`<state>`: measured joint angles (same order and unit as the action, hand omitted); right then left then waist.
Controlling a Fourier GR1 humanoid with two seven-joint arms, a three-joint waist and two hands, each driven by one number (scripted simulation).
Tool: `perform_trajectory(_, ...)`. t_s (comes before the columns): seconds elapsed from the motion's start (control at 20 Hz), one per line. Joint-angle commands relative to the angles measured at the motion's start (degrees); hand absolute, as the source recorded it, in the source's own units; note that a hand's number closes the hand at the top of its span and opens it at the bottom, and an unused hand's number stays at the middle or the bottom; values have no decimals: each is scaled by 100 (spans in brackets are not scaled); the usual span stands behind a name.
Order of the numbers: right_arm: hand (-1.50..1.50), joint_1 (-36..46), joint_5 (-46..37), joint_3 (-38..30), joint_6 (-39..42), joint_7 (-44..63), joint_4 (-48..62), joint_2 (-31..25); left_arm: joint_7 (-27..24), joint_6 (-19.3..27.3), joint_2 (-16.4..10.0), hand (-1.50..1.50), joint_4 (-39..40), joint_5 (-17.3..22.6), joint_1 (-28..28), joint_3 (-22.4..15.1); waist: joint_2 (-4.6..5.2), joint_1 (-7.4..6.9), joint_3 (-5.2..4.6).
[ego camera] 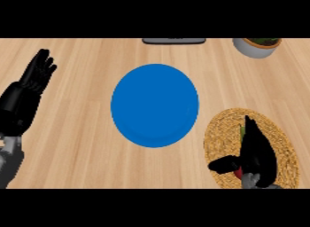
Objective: Pick the tomato from the placemat and place it in the plate
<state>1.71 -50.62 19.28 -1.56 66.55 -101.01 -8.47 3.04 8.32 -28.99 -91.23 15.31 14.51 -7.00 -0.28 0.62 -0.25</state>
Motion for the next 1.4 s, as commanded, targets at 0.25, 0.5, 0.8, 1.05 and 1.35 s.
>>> perform_trajectory(0.25,-150,138,98,-666,1597,1451,-277,-109,-96,-87,146,0,19,-69,-56,-4,22,-33,11)
perform_trajectory(0.5,-150,-457,-11,-783,1449,1085,-124,39,17,-217,63,0,75,-6,37,179,26,-24,19)
perform_trajectory(0.8,-150,-158,-55,-1092,1666,969,108,400,187,-191,147,0,-22,-197,100,169,31,-72,24)
perform_trajectory(1.05,-150,-508,-131,-1164,1359,271,546,576,96,-381,280,0,80,-170,139,316,33,-55,25)
perform_trajectory(1.35,-150,-694,-491,-1145,1403,435,682,836,333,-237,387,0,-392,-391,-117,215,26,-74,25)
